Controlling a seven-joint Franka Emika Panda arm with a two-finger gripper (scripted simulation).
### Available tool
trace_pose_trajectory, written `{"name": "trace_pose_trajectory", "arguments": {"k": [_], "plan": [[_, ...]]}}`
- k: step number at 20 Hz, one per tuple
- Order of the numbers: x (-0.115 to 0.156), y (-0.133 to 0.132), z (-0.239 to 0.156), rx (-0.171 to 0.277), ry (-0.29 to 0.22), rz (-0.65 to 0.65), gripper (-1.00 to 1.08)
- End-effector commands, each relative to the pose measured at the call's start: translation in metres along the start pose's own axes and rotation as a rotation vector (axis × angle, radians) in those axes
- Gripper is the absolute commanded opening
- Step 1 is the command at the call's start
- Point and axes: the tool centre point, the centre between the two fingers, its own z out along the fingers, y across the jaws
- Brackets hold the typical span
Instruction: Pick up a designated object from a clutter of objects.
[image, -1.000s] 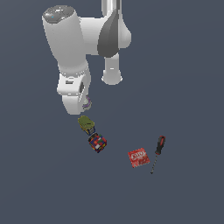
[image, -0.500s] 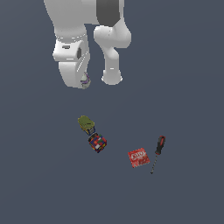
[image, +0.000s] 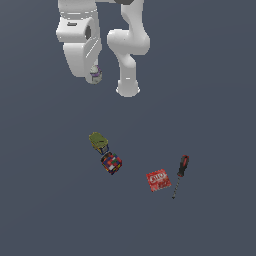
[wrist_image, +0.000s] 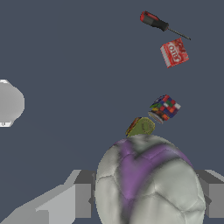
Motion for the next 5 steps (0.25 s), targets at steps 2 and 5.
{"name": "trace_pose_trajectory", "arguments": {"k": [2,5], "plan": [[-0.0009,-0.0057,-0.0086,0.000,0.000,0.000,-1.00],[-0.0011,-0.0068,-0.0106,0.000,-0.001,0.000,-1.00]]}}
